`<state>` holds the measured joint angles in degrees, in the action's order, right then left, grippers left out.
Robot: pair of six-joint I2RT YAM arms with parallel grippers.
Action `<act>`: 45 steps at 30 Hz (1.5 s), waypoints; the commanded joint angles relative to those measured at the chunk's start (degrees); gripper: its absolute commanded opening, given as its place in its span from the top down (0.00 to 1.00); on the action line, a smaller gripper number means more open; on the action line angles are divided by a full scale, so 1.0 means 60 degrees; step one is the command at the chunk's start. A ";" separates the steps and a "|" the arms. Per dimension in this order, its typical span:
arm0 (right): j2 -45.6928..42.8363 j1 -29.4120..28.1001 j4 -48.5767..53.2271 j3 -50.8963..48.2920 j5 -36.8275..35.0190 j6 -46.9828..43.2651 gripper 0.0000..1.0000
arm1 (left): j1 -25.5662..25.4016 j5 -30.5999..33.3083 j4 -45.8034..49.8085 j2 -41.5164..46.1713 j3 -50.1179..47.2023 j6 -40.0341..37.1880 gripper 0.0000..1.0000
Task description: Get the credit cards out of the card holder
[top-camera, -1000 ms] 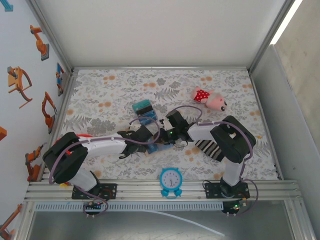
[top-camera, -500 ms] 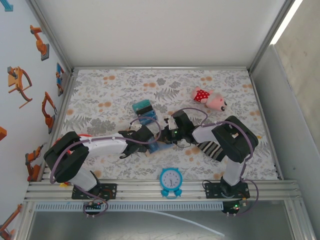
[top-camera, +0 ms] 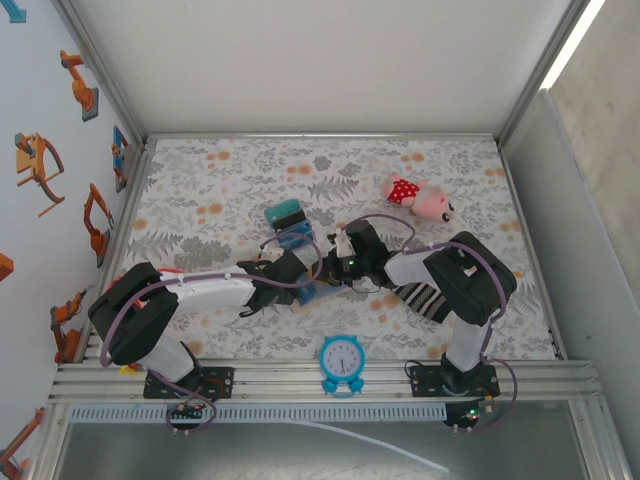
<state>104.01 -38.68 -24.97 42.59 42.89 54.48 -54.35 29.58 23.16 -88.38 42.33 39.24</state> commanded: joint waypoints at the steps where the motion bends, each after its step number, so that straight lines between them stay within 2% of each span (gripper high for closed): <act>1: 0.0037 0.0021 -0.0364 0.0019 0.0290 0.0032 0.87 | -0.0043 0.0013 0.0286 -0.0149 0.0204 0.0139 0.03; 8: 0.0142 0.0001 -0.0409 0.0079 0.0313 0.0038 0.91 | -0.0059 0.0014 0.0286 -0.0201 0.0294 0.0110 0.03; 16: 0.0258 -0.0014 -0.0328 0.0185 0.0314 0.0025 0.91 | -0.0054 -0.0009 0.0287 -0.0223 0.0358 0.0080 0.03; 20: 0.0197 -0.0014 -0.0248 0.0182 0.0236 -0.0038 0.98 | -0.0068 -0.0024 0.0286 -0.0269 0.0395 0.0074 0.03; 31: -0.0750 0.0088 0.2807 0.0643 -0.1301 -0.1778 1.00 | -0.0068 -0.0024 0.0359 -0.0237 0.0350 0.0031 0.03; 45: -0.1148 0.0235 0.3845 0.0812 -0.1802 -0.2403 1.00 | -0.0068 0.0236 0.0506 0.0178 0.0338 -0.0196 0.03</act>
<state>99.48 -37.71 -4.14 45.87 33.39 41.89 -54.41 29.91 24.45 -88.95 43.42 38.98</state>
